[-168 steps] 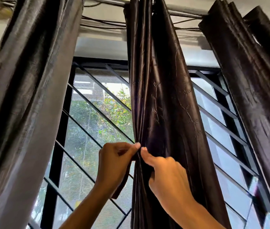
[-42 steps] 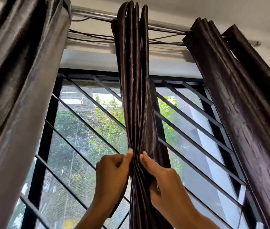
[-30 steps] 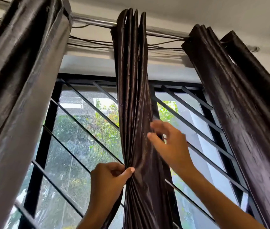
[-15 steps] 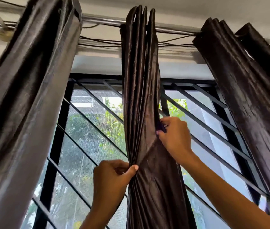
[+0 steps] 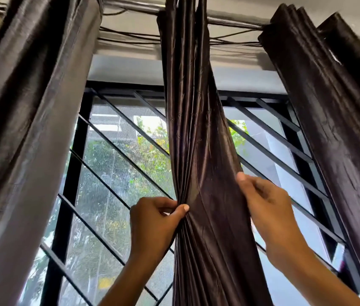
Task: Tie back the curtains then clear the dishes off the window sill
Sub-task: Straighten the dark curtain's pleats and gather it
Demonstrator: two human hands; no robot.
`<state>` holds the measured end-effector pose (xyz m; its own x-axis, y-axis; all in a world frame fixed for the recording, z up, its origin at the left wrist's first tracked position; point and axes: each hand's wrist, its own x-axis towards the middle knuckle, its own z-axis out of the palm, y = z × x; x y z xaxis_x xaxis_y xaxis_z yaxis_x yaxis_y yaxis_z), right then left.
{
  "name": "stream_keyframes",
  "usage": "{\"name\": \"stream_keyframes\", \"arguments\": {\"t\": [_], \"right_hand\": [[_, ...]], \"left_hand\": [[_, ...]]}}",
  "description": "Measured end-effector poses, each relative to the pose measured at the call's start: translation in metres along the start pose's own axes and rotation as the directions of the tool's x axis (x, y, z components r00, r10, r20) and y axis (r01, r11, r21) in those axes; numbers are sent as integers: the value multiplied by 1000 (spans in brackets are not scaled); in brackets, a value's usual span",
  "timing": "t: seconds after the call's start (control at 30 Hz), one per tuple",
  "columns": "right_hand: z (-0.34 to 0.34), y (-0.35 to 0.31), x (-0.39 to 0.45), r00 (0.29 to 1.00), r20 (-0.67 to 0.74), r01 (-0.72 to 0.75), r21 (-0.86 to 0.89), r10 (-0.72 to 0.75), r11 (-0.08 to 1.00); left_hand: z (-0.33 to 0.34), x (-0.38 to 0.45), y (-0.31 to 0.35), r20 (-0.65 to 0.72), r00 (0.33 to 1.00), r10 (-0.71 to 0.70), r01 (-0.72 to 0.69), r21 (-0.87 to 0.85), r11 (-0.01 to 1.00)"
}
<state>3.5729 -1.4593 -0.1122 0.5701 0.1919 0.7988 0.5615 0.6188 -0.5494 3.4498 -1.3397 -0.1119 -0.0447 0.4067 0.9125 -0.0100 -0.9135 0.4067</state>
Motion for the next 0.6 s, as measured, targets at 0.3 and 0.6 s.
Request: {"name": "stream_keyframes", "arguments": {"t": [0.3,0.6], "right_hand": [[23,12,-22,898,237,430,-655,-371,622],[33,9,-40,792,521,606,-606,-319,515]], "left_hand": [[0,-7,7,31,1000,5,-3,-81,997],[-10,-8,2,128,992,-16,36,-156,987]]}}
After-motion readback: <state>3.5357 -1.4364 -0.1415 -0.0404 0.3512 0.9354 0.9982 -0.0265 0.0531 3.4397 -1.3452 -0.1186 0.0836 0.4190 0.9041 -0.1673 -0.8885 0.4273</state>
